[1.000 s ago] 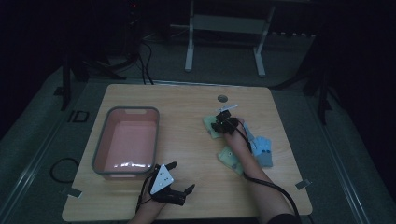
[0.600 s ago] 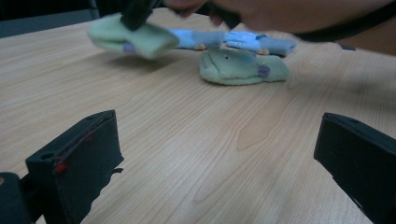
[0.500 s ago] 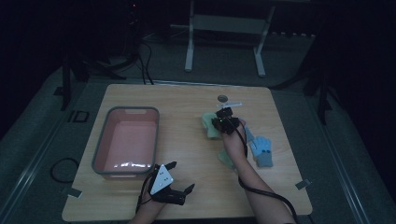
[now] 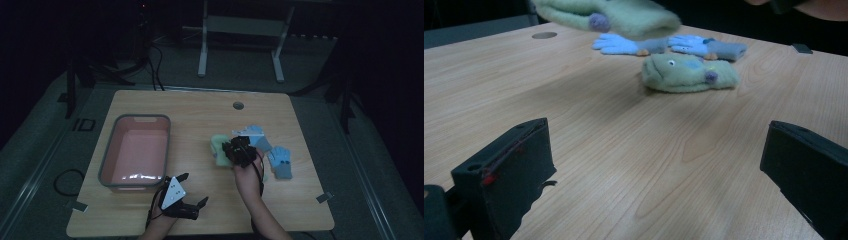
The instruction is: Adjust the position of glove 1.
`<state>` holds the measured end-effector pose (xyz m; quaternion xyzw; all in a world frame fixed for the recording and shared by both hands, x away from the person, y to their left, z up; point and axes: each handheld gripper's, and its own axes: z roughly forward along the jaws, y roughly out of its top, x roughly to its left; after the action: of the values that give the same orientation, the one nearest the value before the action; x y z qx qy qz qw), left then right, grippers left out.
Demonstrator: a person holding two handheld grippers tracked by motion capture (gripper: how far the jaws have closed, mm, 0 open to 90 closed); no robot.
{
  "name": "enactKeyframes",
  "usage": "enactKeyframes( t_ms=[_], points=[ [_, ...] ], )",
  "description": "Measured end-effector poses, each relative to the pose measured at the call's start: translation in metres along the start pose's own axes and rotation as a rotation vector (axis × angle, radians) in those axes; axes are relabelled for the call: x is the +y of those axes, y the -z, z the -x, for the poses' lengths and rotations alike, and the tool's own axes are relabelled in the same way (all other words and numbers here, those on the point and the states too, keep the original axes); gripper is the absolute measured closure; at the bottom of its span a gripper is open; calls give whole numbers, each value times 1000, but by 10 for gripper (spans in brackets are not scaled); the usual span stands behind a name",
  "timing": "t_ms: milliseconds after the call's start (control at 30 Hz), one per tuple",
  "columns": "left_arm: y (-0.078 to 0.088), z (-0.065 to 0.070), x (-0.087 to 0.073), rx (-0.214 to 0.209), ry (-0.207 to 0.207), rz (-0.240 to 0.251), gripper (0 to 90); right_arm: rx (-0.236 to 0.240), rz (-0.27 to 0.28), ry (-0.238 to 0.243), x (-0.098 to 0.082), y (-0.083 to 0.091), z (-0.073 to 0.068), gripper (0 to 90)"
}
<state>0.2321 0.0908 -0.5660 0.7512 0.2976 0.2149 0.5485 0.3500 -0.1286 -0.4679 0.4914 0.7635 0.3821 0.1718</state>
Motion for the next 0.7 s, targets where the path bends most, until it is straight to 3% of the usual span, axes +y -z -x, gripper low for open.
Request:
enactKeyframes(
  t_ms=[233,300,333,467,500,633,700],
  points=[
    [0,1,0,8,-1,3,7,-45,20,3,-14,14,-20,859],
    [1,1,0,8,-4,4,7,-48,39,-29,-21,16,-24,859],
    [0,1,0,6,-3,5,7,-61,42,-23,-24,15,-25,860],
    [1,0,0,-1,-2,7,7,-70,21,-30,-36,8,-28,859],
    [1,0,0,-2,-2,8,7,-68,-22,-39,-49,-4,-30,859],
    [1,0,0,-1,-5,4,7,-81,-60,-51,-60,-16,-30,859],
    [0,1,0,-1,-5,4,7,-111,-69,-45,-66,-24,-29,858]
  ],
)
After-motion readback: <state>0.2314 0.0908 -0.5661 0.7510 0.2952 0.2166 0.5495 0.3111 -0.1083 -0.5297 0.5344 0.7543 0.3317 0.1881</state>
